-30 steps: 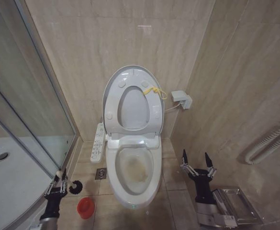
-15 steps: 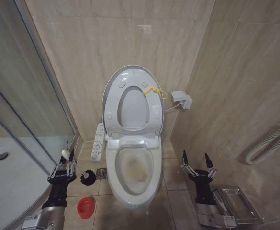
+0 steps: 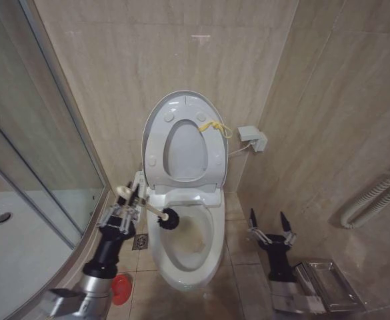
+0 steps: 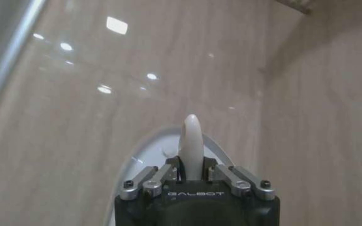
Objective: Open the toilet lid, clean the toilet bowl with a toilet brush, close the toilet lid, and flush.
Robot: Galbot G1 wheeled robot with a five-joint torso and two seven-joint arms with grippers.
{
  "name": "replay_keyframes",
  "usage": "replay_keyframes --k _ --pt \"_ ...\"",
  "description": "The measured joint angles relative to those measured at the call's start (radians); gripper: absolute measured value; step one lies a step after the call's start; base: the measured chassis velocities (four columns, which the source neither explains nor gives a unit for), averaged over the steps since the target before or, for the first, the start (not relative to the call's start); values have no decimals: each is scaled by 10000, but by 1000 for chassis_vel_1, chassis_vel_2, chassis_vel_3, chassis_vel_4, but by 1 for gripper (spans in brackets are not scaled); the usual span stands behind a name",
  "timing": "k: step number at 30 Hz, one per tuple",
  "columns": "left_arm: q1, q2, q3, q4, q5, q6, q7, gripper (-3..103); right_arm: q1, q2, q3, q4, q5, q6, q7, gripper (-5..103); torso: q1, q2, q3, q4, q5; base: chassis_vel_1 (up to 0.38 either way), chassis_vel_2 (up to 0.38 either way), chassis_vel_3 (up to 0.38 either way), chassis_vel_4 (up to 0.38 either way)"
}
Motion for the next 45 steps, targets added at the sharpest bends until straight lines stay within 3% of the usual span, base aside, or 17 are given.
replay_keyframes --k 2,3,4,5,7,8,9,11,12,14,16,17,20,29,37,40,45 --pt "-874 711 283 1374 -745 -404 1421 22 55 -87 -68 -182 12 28 -49 100 0 -1 1 -5 -3 0 0 0 0" --pt "-1535 1237 536 2012 -1300 -630 2408 22 44 -93 -39 -246 49 101 -84 100 1 -1 1 -10 -4 0 0 0 0" --pt "-1852 1515 699 2321 -1625 -752 2854 22 39 -93 -17 -272 68 139 -96 100 0 -1 1 -10 -2 0 0 0 0" --pt "-1852 1515 699 2321 -1625 -752 2854 22 39 -93 -17 -272 68 139 -96 100 0 -1 1 -10 -2 0 0 0 0" --pt "-2735 2244 1215 3086 -2491 -1000 3997 22 28 -69 36 -314 97 201 -138 100 1 -1 1 -9 -2 0 0 0 0" --pt "-3081 2468 1423 3354 -2757 -1071 4373 22 23 -51 49 -326 98 224 -161 100 0 -1 1 -4 -4 0 0 0 0" --pt "-3081 2468 1423 3354 -2757 -1071 4373 22 23 -51 49 -326 98 224 -161 100 0 -1 1 -4 -4 0 0 0 0" --pt "-3865 2851 1882 4046 -3197 -1152 5188 22 14 -4 62 -364 90 256 -191 100 0 -1 0 -8 0 0 0 0 0" --pt "-4706 3136 2438 4806 -3555 -1160 6012 22 0 58 76 -399 71 283 -205 100 2 -1 2 -6 -4 0 0 0 0" --pt "-5053 3221 2701 5101 -3693 -1154 6338 22 -6 94 77 -418 45 298 -213 100 1 -1 1 -8 -3 0 0 0 0" --pt "-6026 3314 3583 6018 -3982 -1110 7200 22 -15 173 99 -499 -1 363 -283 100 1 -1 1 -6 -1 0 0 0 0" --pt "-6026 3314 3583 6018 -3982 -1110 7200 22 -15 173 99 -499 -1 363 -283 100 1 -1 1 -6 -1 0 0 0 0" --pt "-7221 3076 4729 7370 -4031 -1190 8127 22 -6 237 145 -608 122 512 -428 100 1 -1 1 -4 0 0 0 0 0" --pt "-9060 1921 5803 9811 -2991 -1638 8684 22 -17 316 161 -730 249 553 -425 100 0 0 0 -6 1 0 0 0 0" --pt "-9766 734 6270 11853 -2187 -2219 8525 22 166 356 65 -990 176 574 -475 100 0 -1 0 -4 3 0 0 0 0" --pt "-10073 132 6428 13306 -1541 -2616 8106 22 286 371 31 -1184 163 574 -479 100 0 0 0 -5 1 0 0 0 0" --pt "-10278 -182 6890 14038 -972 -2801 7197 22 354 381 -1 -1279 158 579 -508 100 0 0 -1 -5 1 0 0 0 0"
